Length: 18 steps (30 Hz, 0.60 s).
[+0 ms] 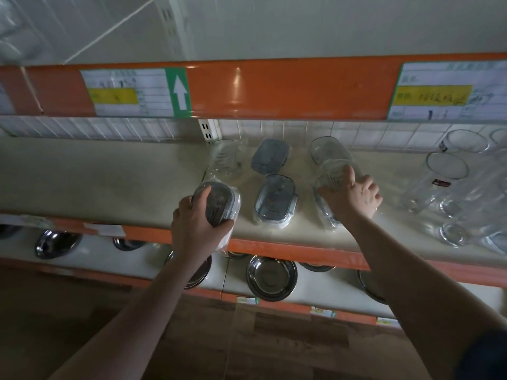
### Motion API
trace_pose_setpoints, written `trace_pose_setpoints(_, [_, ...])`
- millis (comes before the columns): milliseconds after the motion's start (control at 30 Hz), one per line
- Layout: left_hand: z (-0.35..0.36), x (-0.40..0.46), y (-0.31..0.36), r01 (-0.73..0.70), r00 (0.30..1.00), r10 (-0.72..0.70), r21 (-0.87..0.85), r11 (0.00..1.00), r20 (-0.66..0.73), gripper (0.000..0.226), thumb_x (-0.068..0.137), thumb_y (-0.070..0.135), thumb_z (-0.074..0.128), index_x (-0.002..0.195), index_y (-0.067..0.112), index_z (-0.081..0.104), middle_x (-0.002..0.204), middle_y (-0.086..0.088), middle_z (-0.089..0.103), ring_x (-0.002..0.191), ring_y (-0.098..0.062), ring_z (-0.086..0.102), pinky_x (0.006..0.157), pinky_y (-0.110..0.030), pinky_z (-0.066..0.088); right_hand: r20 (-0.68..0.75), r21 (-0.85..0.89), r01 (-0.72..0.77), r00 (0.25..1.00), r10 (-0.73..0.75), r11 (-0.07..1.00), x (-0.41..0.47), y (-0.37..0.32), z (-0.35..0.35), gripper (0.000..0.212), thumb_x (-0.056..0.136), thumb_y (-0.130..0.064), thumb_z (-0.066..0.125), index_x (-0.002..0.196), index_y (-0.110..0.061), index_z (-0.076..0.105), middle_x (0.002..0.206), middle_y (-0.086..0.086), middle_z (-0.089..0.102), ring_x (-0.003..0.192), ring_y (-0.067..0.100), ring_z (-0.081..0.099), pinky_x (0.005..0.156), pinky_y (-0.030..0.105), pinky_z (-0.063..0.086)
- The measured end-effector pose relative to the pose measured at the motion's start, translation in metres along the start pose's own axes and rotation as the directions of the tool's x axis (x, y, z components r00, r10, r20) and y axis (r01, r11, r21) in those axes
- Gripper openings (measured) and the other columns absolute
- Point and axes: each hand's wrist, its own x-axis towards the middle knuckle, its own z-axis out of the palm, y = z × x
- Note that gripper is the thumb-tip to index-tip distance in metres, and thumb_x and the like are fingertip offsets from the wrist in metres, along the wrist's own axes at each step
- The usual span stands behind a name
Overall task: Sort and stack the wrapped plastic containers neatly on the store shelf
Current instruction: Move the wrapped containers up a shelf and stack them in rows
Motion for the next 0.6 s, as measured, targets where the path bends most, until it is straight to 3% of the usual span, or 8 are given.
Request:
trace_pose_setpoints(200, [-0.002,-0.005,0.001,0.000,1.000,0.000,0.014,1.000,0.003,0.081,0.067,0.048,0.073,0.138,0.026,0.039,0.125,-0.013,0.050,0.111,-0.034,0.049,0.091,-0.042,0.041,-0.046,0.037,0.030,0.999,-0.029,0.999,-0.007,0.003,-0.009,0.061,0.077,-0.055,0.062,0.124,-0.022,0.044,0.119,0.019,0.044,0.112,0.037,0.042,0.094,0.043,0.032])
trace_pose_setpoints(367, [-0.013,-0.010,0.008,0.022,1.000,-0.022,0.004,1.000,-0.011,0.079,0.068,0.042,0.076,0.138,0.028,0.041,0.123,-0.011,0.050,0.111,-0.034,0.048,0.090,-0.040,0.040,-0.106,0.058,0.129,0.987,-0.122,0.990,-0.031,0.010,-0.018,0.060,0.075,-0.053,0.064,0.125,-0.025,0.047,0.117,0.017,0.046,0.108,0.036,0.044,0.093,0.043,0.033])
trace_pose_setpoints(600, [-0.041,-0.033,0.017,0.081,0.997,-0.081,-0.015,0.997,0.001,0.079,0.070,0.043,0.075,0.139,0.030,0.040,0.126,-0.011,0.047,0.114,-0.034,0.046,0.092,-0.038,0.041,-0.068,0.083,0.180,0.982,-0.175,0.980,-0.087,0.010,-0.037,0.060,0.075,-0.055,0.063,0.127,-0.030,0.047,0.115,0.013,0.047,0.106,0.034,0.045,0.092,0.041,0.034])
